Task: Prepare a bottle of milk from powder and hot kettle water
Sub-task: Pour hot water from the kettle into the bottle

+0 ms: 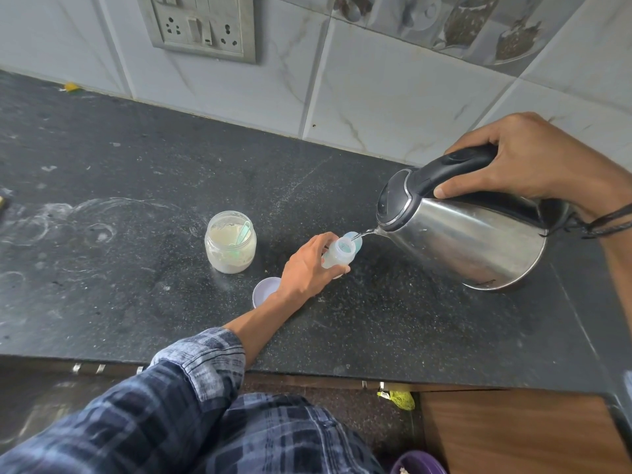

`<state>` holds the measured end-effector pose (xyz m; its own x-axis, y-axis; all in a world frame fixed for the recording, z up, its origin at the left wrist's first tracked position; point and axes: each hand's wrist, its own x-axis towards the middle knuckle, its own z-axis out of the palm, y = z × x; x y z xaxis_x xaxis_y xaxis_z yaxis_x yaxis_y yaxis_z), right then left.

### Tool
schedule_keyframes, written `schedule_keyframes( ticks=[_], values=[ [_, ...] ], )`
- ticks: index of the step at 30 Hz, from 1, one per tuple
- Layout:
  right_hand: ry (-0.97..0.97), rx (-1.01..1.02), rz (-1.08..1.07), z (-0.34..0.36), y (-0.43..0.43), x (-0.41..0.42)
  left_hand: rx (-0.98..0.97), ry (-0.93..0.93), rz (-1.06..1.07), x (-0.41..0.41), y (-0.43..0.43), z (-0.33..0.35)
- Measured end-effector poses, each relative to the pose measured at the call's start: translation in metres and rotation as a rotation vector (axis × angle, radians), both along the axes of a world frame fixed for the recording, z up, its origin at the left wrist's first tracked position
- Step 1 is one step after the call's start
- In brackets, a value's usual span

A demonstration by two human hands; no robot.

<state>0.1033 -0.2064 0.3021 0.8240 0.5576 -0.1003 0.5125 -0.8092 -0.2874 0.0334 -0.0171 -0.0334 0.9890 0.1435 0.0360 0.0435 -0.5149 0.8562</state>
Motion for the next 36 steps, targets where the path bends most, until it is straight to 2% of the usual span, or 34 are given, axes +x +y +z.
schedule_keyframes(
  ticks=[36],
  values=[
    [-0.015,-0.032,0.025,-0.013,0.002,0.008,-0.015,0.023,0.003,-0.001,0.000,0.004]
  ],
)
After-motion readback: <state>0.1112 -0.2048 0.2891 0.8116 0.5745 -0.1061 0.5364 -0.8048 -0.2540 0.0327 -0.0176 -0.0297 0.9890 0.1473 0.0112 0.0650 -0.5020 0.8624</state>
